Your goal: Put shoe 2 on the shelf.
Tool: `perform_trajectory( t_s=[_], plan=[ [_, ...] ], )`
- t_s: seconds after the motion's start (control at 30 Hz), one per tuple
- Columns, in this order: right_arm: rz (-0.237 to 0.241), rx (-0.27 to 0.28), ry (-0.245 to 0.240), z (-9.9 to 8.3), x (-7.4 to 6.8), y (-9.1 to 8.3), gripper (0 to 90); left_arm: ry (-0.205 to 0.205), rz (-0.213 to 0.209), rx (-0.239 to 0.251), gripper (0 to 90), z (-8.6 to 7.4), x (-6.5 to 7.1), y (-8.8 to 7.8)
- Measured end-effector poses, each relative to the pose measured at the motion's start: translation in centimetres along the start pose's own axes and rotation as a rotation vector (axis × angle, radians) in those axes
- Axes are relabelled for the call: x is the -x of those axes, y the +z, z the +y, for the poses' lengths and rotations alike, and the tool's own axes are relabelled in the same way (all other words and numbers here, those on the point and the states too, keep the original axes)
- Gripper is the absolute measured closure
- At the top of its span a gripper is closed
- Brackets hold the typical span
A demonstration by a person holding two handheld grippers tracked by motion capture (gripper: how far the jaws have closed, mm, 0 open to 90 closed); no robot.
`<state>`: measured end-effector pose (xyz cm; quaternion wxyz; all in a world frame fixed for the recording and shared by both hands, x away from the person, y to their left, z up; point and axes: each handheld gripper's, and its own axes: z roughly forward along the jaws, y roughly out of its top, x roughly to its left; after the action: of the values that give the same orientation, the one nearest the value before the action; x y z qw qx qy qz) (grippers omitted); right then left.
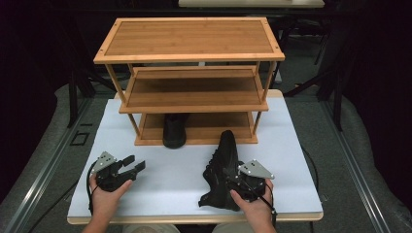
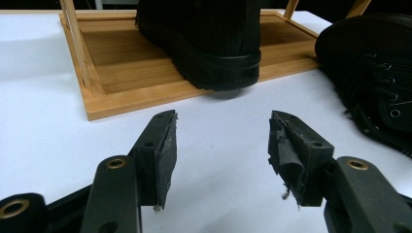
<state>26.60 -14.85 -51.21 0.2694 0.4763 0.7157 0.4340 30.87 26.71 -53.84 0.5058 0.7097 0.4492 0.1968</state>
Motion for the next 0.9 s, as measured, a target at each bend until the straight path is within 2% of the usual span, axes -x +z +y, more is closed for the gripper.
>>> perform_trajectory(
  t_s=[0.13, 0.2, 0.3, 0.33, 0.43, 0.57, 0.63, 0.73, 0.8, 0.9],
  plan=[
    [0.012, 0.033, 0.009, -0.3, 0.5, -0.4, 42.0, 0.006, 0.009, -0.006, 43.9, -0.1, 0.0, 0.0],
    [0.001, 0.039, 0.009, -0.3, 0.7, -0.7, 43.6, 0.008, 0.007, -0.004, 43.8, 0.0, 0.0, -0.1],
    [-0.003, 0.039, 0.038, -0.3, 1.4, -1.3, 45.9, 0.000, 0.009, 0.005, 43.5, 0.0, -0.2, -0.2],
    [0.003, 0.054, 0.060, -0.3, 1.9, -1.6, 47.9, 0.002, 0.012, 0.001, 43.3, 0.0, -0.2, -0.3],
    [-0.004, 0.036, 0.111, -0.4, 3.3, -2.7, 59.6, 0.000, 0.007, 0.004, 42.9, 0.1, -0.3, -0.4],
    [-0.004, 0.044, 0.202, -1.0, 5.6, -3.7, 73.0, -0.006, 0.006, 0.003, 42.7, 0.0, -0.2, -0.3],
    [0.008, 0.043, 0.268, -1.6, 7.0, -3.9, 77.8, -0.007, 0.000, 0.007, 42.5, 0.0, 0.0, -0.2],
    [0.028, 0.019, 0.329, -2.3, 8.5, -4.1, 78.6, 0.001, -0.007, 0.007, 42.2, 0.0, 0.2, -0.1],
    [-0.002, 0.011, 0.353, -3.0, 9.6, -4.2, 75.1, 0.009, -0.008, -0.002, 42.1, 0.0, 0.3, 0.0],
    [-0.014, 0.011, 0.385, -3.4, 10.7, -4.3, 72.2, 0.003, -0.005, 0.000, 42.1, 0.0, 0.2, 0.0]
  ],
)
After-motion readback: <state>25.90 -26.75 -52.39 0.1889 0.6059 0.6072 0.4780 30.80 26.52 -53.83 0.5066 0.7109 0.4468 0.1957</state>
